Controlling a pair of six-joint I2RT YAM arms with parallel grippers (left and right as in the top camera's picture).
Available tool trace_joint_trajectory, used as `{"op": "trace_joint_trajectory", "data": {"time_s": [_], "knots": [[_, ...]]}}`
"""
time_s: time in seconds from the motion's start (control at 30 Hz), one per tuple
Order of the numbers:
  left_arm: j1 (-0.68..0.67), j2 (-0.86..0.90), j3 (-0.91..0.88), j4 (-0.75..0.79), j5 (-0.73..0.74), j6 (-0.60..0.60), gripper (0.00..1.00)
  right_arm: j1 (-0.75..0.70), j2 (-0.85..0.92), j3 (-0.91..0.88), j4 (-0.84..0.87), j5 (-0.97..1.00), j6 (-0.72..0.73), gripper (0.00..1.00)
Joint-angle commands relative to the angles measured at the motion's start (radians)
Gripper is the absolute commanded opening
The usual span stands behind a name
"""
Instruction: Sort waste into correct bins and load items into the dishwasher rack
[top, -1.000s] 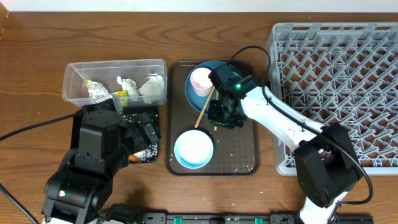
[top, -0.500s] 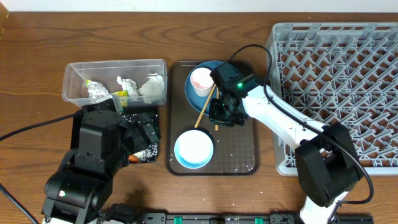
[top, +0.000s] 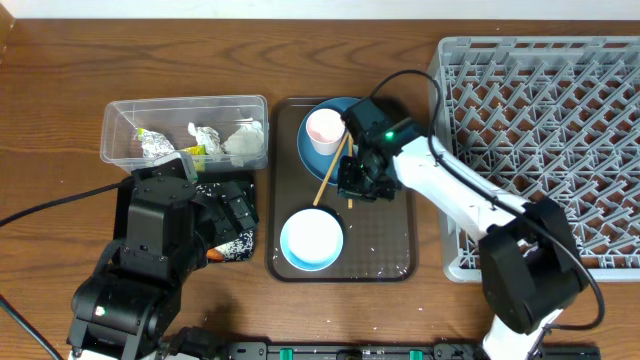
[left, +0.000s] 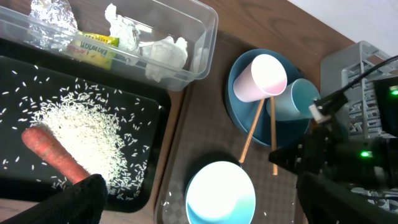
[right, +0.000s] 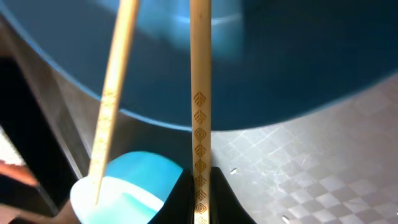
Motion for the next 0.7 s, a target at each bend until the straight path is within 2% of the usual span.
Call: {"op": "trace_joint_trajectory", "data": {"time_s": [0.0, 0.3, 0.5, 0.57, 0.67], "knots": [[0.004, -0.003, 0.018, -0.001, -0.017, 0.011, 1.0, -0.03, -0.089, 0.006, 0.0, -0.061, -0.058, 0.04], [0.004, -0.003, 0.018, -0.001, -0.017, 0.011, 1.0, -0.08, -0.301, 0.006, -0.029, -0.098, -0.158, 0.02], [0.004, -0.003, 0.018, -0.001, -0.017, 0.011, 1.0, -0.149, -0.452, 0.006, -0.089, -0.099, -0.323, 0.01], [0.004, -0.003, 0.018, -0.001, -0.016, 0.011, 1.0, -0.195, -0.494, 0.006, -0.122, -0.071, -0.395, 0.01], [0.004, -0.003, 0.018, -0.001, -0.016, 0.011, 1.0, -0.291, -0.545, 0.006, -0.177, 0.072, -0.468, 0.01]]}}
